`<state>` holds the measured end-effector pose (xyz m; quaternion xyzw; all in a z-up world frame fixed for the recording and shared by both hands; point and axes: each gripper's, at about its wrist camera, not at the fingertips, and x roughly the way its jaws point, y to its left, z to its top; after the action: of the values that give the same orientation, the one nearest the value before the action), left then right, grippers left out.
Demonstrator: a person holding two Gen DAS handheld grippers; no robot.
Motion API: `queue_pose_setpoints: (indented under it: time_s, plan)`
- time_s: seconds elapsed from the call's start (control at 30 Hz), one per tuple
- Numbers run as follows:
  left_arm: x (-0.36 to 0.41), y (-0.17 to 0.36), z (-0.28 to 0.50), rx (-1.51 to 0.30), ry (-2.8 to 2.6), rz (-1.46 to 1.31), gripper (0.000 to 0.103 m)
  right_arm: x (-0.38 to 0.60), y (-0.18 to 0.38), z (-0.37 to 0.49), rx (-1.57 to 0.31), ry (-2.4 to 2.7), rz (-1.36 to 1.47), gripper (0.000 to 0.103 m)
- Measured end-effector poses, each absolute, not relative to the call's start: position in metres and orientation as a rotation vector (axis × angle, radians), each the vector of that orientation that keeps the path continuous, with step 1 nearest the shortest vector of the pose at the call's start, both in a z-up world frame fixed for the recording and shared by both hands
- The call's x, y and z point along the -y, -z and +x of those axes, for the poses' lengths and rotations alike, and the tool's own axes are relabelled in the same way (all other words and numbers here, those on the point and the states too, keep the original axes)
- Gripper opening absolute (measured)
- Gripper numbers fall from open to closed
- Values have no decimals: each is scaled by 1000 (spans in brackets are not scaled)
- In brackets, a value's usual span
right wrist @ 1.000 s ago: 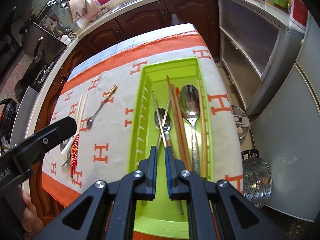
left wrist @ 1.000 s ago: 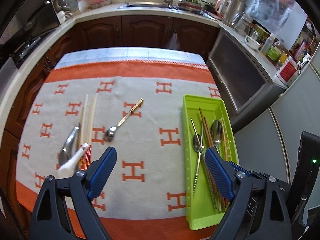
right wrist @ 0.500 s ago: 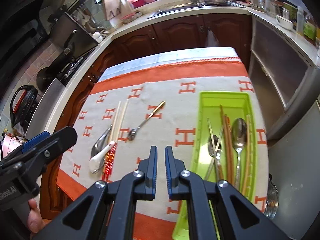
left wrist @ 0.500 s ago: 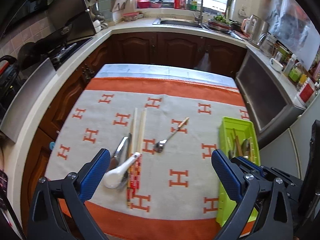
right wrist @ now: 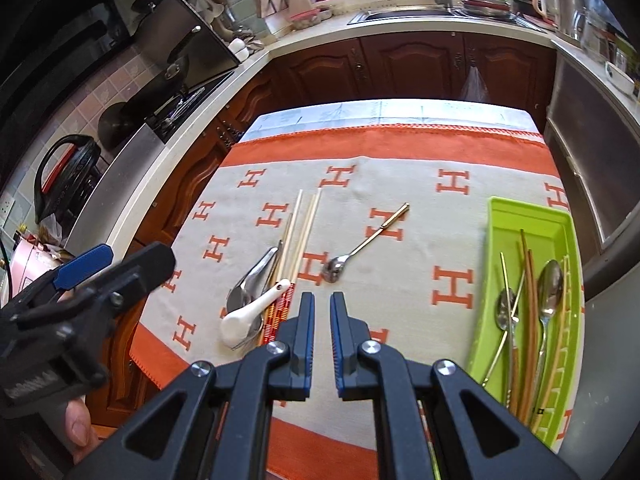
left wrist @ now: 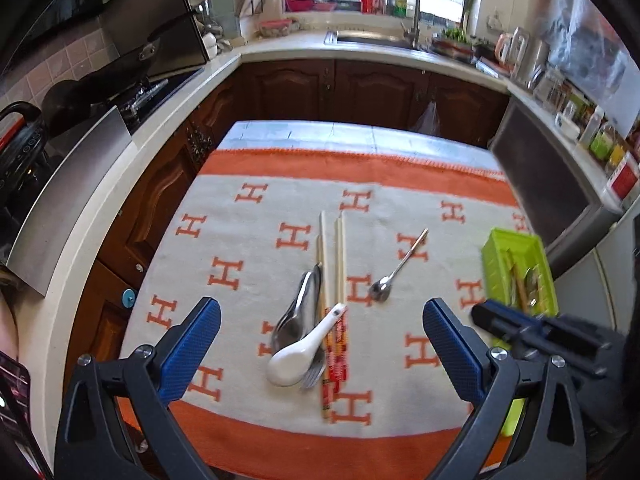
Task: Organize utensils
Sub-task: 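Move both tools back over the spoons on the cloth, then grasp the white ceramic spoon with the right gripper while the left grasps the steel soup spoon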
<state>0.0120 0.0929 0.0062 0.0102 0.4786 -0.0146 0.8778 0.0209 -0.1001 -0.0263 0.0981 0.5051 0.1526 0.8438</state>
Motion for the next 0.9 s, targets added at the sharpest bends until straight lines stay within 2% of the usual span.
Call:
queue_pose_setpoints:
  time_s: [0.1,0.33,0.5,0.57,0.7,0.87,0.9]
  plan:
    - [-112,10,17,-1053,72,-17,100,92,27,23,-1069,-310,208,8]
    - [-151,49,32,-1146,170,-98,89,70,50,28,-1127,-302,225,8]
    - [-166,85,49,-1228,300,-109,76,58,72,31,-1177,-286,284,8]
    - [-167,99,57,-1268,364,-116,67,55,80,31,-1192,-272,303,8]
    - [-170,120,72,-1315,440,-123,58,51,95,31,-1212,-244,353,8]
    - [-172,140,91,-1369,528,-142,39,45,112,30,-1230,-213,401,8]
    - [-172,144,94,-1381,539,-140,38,44,114,29,-1234,-208,409,8]
